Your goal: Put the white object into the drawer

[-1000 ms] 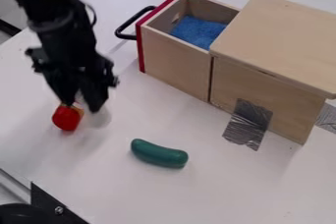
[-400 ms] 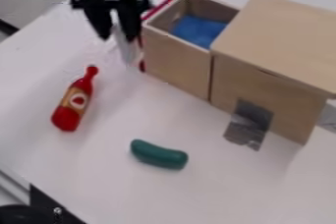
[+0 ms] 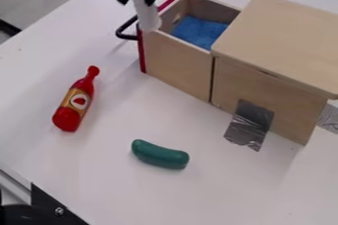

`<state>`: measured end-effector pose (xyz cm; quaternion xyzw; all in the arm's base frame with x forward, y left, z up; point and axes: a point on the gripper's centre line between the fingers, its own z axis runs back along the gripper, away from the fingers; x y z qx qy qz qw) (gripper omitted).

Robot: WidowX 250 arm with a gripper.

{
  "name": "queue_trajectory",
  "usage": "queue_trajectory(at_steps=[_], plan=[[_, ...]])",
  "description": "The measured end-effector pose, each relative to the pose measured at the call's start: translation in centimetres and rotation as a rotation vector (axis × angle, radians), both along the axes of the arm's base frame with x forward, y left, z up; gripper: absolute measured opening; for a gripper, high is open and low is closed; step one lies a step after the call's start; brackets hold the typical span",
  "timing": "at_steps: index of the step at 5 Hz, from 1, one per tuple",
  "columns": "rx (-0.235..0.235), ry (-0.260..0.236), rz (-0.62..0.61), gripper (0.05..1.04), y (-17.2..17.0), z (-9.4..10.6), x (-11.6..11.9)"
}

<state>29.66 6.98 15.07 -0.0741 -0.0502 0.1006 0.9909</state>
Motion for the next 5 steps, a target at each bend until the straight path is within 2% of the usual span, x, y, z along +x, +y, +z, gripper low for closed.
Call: queue_trajectory(at_steps=[1,2,4,5], plan=[[0.016,0.025,-0.056,0.515,-1.1,-0.2,2.1],[0.010,0.042,-0.083,0.515,-2.0,-0.8,3.6],[0.014,0.113,-0.105,0.516,-2.9,-4.0,5.2],[0.020,0.131,-0.102,0.515,-2.8,-5.2,5.7]])
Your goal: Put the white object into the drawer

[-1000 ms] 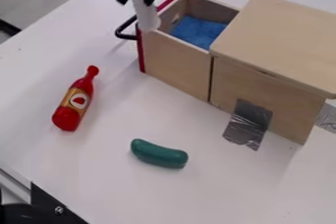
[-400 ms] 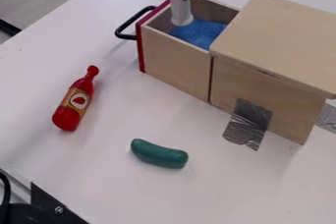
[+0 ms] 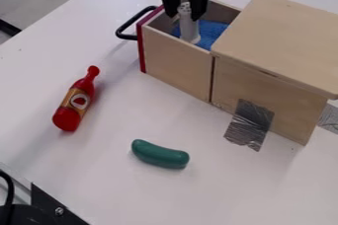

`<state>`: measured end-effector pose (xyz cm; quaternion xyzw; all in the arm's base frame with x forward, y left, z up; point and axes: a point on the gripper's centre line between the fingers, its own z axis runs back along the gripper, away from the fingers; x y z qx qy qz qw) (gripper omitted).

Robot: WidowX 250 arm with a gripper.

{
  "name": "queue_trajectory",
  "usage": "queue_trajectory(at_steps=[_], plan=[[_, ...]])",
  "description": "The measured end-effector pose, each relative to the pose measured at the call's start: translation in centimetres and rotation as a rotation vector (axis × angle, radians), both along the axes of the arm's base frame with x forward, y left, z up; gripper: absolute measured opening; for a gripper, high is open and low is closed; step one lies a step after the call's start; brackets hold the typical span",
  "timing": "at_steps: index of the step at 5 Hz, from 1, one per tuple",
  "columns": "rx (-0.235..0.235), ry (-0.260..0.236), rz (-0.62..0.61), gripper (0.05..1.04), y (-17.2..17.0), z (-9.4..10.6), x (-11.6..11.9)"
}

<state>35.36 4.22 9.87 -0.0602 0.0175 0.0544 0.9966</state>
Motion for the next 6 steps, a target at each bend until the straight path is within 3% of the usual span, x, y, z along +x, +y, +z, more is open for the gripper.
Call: queue_trajectory(at_steps=[1,2,3,5,6], plan=[[0.009,0.008,0.000,0.588,0.2,-0.5,0.0],[0.009,0.024,0.001,0.891,0.2,-0.4,-0.2],[0.016,0.036,-0.002,1.001,0.2,-0.5,-0.9],[0.029,-0.048,-0.002,1.000,0.2,4.0,-4.3],[0.034,-0.064,0.006,1.000,0.7,4.8,-6.3]])
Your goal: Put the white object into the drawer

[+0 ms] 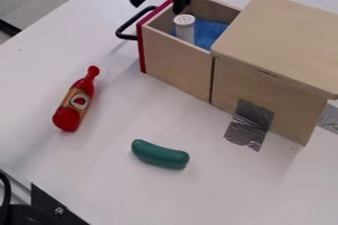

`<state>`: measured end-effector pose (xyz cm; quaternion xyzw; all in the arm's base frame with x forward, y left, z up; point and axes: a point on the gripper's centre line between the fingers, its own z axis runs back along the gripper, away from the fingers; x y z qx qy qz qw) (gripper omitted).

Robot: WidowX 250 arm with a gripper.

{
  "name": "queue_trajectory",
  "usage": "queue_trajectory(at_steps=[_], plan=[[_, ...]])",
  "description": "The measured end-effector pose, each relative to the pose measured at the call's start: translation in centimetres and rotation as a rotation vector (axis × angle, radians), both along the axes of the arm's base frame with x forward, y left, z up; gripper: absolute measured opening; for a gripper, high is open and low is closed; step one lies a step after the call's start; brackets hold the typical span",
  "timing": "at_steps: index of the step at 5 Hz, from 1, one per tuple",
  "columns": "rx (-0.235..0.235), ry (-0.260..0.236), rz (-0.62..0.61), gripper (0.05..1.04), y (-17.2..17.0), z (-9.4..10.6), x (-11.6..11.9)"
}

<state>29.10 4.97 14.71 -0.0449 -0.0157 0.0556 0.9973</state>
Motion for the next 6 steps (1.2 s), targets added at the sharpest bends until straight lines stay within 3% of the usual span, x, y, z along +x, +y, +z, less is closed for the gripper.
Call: queue_trajectory(at_steps=[1,2,4,6], plan=[[-0.010,0.030,-0.037,1.000,0.8,-1.2,-1.9],[0.026,0.043,-0.042,1.000,1.9,-2.6,-2.7],[0.089,-0.017,-0.051,1.000,4.0,-3.2,-3.4],[0.093,-0.018,-0.056,1.000,4.1,-3.2,-3.5]])
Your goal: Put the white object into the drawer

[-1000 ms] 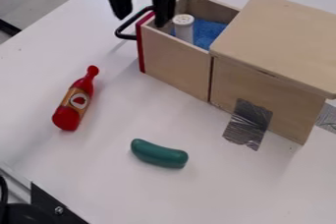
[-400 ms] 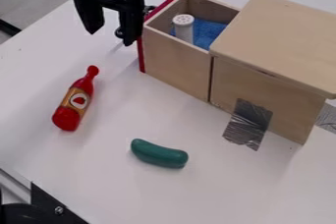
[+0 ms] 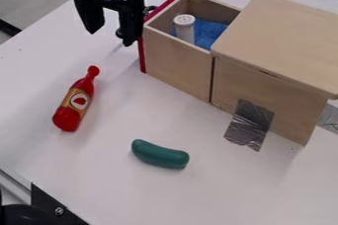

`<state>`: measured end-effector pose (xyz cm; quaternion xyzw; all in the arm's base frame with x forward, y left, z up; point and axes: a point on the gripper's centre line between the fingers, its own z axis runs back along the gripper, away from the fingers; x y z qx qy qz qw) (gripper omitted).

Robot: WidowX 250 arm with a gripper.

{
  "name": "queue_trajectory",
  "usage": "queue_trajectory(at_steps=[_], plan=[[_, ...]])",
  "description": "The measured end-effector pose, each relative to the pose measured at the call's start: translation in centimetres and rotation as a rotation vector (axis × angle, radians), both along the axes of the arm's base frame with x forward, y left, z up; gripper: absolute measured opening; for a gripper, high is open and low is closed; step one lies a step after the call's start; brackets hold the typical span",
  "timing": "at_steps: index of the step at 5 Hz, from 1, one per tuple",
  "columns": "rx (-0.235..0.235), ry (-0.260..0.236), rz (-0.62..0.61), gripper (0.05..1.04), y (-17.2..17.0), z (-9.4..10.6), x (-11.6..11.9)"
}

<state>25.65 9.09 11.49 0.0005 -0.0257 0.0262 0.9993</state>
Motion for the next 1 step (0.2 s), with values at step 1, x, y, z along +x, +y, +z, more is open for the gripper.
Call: queue_trajectory(at_steps=[1], plan=[[0.000,0.000,0.000,1.000,0.00,0.00,0.00]])
